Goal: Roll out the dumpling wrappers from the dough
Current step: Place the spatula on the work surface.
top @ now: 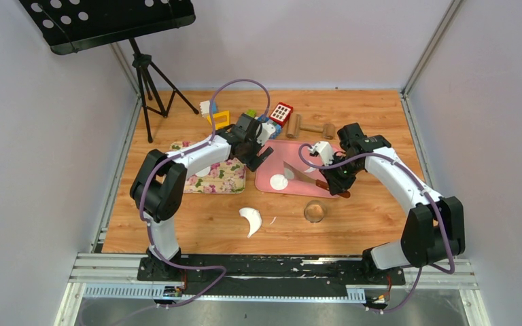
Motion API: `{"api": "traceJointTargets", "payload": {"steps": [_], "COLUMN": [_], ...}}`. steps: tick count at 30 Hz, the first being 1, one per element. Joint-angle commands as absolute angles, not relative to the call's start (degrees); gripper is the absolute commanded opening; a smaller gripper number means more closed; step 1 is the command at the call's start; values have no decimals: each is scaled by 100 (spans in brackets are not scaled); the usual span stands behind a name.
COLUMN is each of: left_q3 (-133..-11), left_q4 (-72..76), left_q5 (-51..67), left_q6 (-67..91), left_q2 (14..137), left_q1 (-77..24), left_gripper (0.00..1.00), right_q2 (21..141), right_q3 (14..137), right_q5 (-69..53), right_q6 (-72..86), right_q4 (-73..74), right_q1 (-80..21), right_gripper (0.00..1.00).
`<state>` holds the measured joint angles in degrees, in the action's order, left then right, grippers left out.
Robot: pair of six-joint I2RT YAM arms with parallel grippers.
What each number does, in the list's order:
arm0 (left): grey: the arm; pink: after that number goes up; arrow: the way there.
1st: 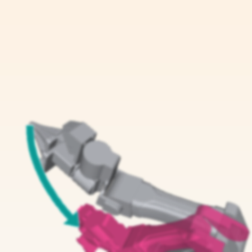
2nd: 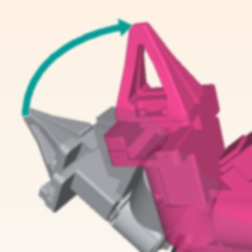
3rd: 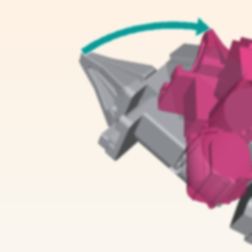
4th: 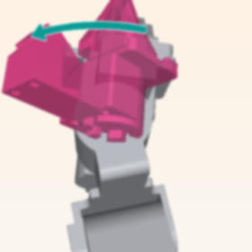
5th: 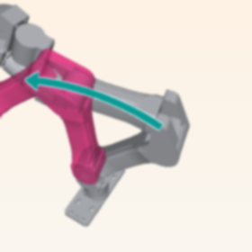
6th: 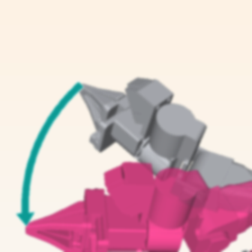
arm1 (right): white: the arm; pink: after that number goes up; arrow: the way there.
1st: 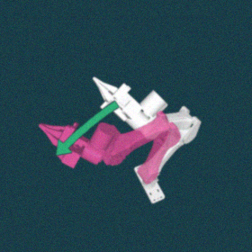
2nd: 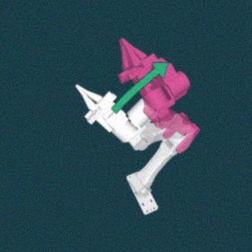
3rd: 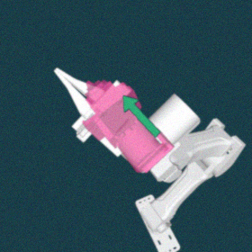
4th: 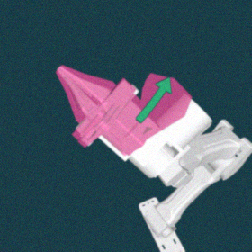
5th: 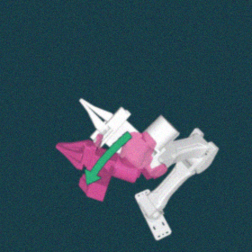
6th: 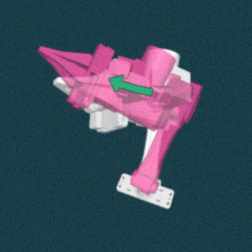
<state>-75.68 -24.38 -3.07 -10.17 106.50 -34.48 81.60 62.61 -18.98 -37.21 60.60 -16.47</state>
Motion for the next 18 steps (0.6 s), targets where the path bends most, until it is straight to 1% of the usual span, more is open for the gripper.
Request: {"api": "traceJointTargets", "payload": {"steps": [1, 12, 18], "left_q3": [-7585, -7618, -7639], "left_q4": [-2303, -2344, -2368], "left_q5": [-317, -319, -325], "left_q6": [-954, -966, -969], "left_q2": [10364, 10374, 10345], "left_q1": [-3432, -3415, -3419], "left_gripper": [94, 94, 94], "right_q2": [8011, 7932, 7885], "right_q3": [6313, 6166, 6241], "right_q5": [-1802, -1584, -1752], "right_q6": [-3647, -3726, -3722], "right_q4": [5920, 5956, 5996], "right_q1": [-1663, -1672, -1676], "right_gripper": [0, 0, 0]}}
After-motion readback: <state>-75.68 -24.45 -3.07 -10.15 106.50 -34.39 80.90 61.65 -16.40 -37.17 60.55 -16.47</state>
